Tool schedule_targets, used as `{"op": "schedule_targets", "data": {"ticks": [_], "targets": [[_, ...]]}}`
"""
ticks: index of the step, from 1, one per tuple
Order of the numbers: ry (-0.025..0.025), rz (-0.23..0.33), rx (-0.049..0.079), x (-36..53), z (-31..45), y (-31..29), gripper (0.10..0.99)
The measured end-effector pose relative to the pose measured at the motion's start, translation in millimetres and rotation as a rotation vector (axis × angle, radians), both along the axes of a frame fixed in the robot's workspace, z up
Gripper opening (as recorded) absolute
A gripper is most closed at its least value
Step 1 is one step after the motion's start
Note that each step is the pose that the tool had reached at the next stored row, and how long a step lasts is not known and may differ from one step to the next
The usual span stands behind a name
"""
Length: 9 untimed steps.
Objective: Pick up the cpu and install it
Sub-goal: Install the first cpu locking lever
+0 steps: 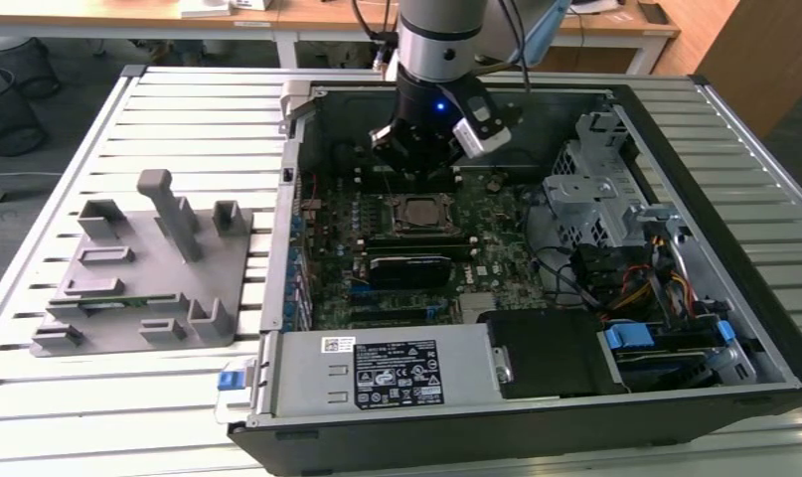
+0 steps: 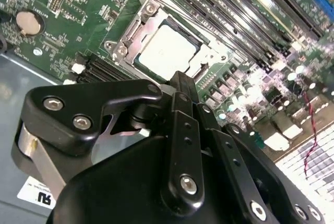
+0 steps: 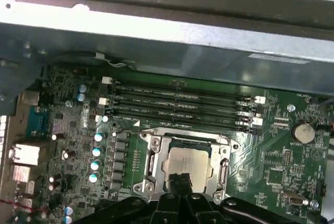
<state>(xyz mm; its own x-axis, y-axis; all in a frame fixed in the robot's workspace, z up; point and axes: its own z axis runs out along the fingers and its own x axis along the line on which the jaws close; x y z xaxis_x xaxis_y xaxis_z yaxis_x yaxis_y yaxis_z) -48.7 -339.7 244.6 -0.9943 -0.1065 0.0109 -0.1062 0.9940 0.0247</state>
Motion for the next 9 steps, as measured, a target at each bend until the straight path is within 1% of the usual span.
{"op": "schedule_targets", "data": {"ticks": [2, 6, 9], "targets": [[0.0, -0.009, 0.0, -4.9, 0.0, -0.1, 0.106], [-0.0004, -0.01, 0.0, -22.9, 0.0, 0.0, 0.106], [-0.0019, -0.01, 0.0, -33.0, 0.0, 0.0, 0.106]]}}
